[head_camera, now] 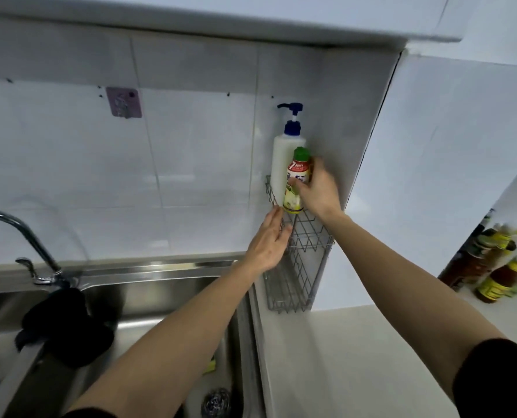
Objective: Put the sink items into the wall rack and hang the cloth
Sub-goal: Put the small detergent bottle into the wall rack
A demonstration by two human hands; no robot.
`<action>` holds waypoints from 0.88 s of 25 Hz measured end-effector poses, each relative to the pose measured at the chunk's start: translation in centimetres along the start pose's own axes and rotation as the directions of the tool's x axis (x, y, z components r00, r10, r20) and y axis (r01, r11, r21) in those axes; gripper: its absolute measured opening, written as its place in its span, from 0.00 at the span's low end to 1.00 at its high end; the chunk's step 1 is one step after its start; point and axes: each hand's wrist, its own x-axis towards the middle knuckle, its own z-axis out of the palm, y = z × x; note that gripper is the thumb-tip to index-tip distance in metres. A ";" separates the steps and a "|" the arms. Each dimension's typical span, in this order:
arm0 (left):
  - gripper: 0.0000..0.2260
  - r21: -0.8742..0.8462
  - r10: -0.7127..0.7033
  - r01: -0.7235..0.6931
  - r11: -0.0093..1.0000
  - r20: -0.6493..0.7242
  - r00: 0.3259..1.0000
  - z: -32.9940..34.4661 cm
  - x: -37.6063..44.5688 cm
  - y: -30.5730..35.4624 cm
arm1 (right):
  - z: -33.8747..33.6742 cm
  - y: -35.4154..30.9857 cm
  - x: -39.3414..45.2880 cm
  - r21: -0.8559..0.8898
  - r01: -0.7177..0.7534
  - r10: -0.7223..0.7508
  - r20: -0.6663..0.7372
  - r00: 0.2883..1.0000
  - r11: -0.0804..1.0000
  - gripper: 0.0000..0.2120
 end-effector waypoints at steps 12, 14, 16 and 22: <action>0.26 0.026 -0.019 0.021 0.999 -0.060 0.998 1.4 -0.2 -0.6 | 1.9 2.0 1.6 0.062 -0.100 0.094 0.099 0.991 0.993 0.28; 0.26 0.005 -0.033 0.033 0.999 -0.062 0.998 1.6 -0.3 -0.5 | 2.0 2.5 1.5 -0.003 -0.124 0.123 0.149 0.981 0.992 0.28; 0.26 -0.018 -0.057 0.056 0.998 -0.069 0.996 1.8 -0.4 -0.5 | 2.4 3.1 1.3 -0.079 -0.129 0.142 0.186 0.972 0.988 0.27; 0.26 -0.013 -0.062 0.062 0.998 -0.085 0.994 1.9 -0.2 -0.6 | 3.0 3.6 1.3 -0.038 -0.117 0.122 0.200 0.972 0.992 0.26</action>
